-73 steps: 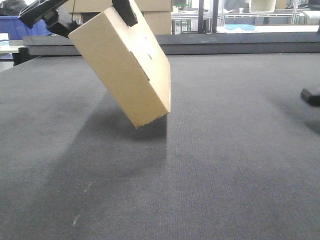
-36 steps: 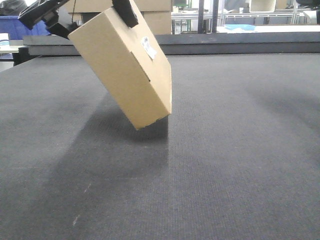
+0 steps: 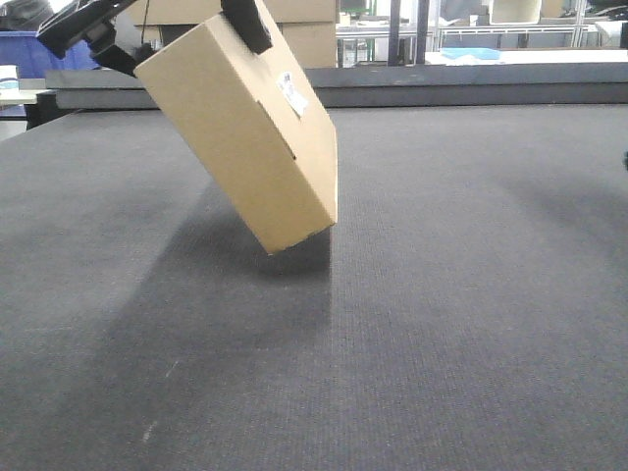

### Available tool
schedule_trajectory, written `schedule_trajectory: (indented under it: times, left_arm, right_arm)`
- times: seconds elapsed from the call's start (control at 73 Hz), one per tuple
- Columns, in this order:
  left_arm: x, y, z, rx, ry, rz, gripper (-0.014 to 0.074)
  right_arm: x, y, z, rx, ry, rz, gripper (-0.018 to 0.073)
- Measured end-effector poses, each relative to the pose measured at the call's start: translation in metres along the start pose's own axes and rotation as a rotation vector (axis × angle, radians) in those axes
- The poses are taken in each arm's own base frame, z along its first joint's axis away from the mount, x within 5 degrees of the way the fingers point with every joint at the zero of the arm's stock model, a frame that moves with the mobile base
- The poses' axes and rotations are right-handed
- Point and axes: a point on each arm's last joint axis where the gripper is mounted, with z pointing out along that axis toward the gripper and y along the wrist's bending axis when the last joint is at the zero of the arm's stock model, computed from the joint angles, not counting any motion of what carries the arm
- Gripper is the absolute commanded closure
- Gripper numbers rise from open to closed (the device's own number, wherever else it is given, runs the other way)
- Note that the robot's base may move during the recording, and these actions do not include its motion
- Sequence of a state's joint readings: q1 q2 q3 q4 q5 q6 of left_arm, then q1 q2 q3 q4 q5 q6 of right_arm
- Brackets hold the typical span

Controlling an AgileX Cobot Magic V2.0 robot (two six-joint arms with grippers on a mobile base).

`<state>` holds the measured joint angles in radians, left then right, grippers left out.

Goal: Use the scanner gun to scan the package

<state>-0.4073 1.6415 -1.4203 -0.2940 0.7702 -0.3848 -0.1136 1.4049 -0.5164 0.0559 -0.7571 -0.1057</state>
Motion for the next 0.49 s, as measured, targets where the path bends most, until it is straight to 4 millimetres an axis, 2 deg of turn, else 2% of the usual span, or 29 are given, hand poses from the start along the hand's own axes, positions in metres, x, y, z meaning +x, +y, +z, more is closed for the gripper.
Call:
schedule_trajectory:
  times: [0.26, 0.493]
  left_arm:
    - [0.000, 0.000, 0.000, 0.000, 0.001, 0.000, 0.0708]
    - [0.000, 0.000, 0.000, -0.001, 0.002, 0.000, 0.0708]
  right_arm:
    - [0.019, 0.001, 0.014, 0.007, -0.026, 0.222, 0.0727]
    - [0.036, 0.002, 0.025, 0.009, -0.080, 0.249, 0.0727]
